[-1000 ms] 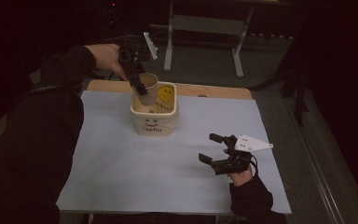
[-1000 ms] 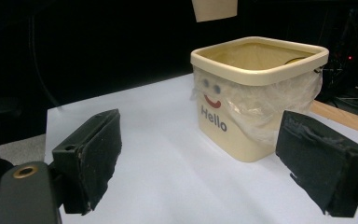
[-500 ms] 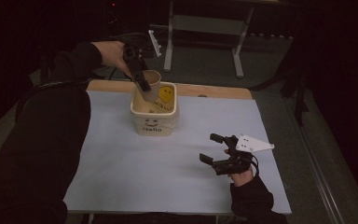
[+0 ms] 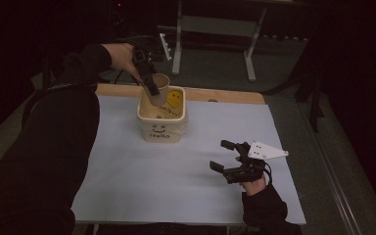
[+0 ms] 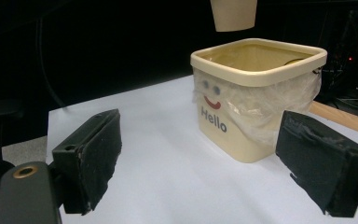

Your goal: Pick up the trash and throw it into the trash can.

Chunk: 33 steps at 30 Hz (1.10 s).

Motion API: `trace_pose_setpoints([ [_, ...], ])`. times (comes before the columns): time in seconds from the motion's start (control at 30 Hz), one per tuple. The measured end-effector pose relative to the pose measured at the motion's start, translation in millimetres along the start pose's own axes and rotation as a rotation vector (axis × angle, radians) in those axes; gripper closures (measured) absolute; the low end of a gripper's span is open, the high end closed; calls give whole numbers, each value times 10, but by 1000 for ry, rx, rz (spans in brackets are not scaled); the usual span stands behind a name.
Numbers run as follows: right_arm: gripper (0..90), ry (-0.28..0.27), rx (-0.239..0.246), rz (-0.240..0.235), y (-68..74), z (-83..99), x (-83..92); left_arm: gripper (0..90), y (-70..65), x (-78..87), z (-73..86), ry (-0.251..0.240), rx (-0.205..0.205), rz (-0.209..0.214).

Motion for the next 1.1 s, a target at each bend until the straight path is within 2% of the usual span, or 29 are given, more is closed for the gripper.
trace_pose_setpoints([
  [0.2, 140, 0, -2, 1, -1, 1, 7, 289, 67, 2, -13, -6, 8, -23],
  [0.33, 140, -2, -4, 2, -4, 0, 10, 286, 85, -7, -36, -16, 1, -30],
  [0.63, 140, -1, -2, 3, -1, 1, 14, 285, 141, -1, -46, 6, -23, -52],
  [0.7, 140, 0, -4, 2, -2, 2, 12, 284, 148, 12, -75, -2, -24, -63],
  [0.77, 140, -4, 2, 0, 6, -8, 14, 281, 134, 12, -101, -10, -31, -50],
  [0.8, 140, -4, 3, 0, 10, -10, 17, 270, 152, 8, -108, -11, -30, -66],
  [0.87, 140, -2, 3, 0, 10, -5, 23, 214, 180, 8, -130, -36, -1, -74],
  [0.9, 140, -1, 0, 0, 8, -3, 25, 161, 202, 14, -141, -50, 12, -84],
  [0.93, 140, -2, -1, 0, 7, -4, 28, 93, 192, 13, -135, -50, 33, -65],
  [0.97, 140, -3, -1, 1, 6, -6, 31, 1, 196, 7, -127, -42, 43, -65],
  [1.03, 140, -4, -1, 1, 4, -6, 32, 2, 226, 21, -142, -58, 48, -92],
  [1.1, 140, -3, -2, 1, 1, -4, 29, 2, 227, 41, -187, -99, 58, -104],
])
Point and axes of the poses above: each handheld gripper's, and its own axes: x roughly backward along the jaws, z roughly out of its underside, y roughly to its left, the point moved 10 cm from there along -x, roughly forward along the jaws, and after that the axes turned 8 degrees about -y, right-handed, at the moved point
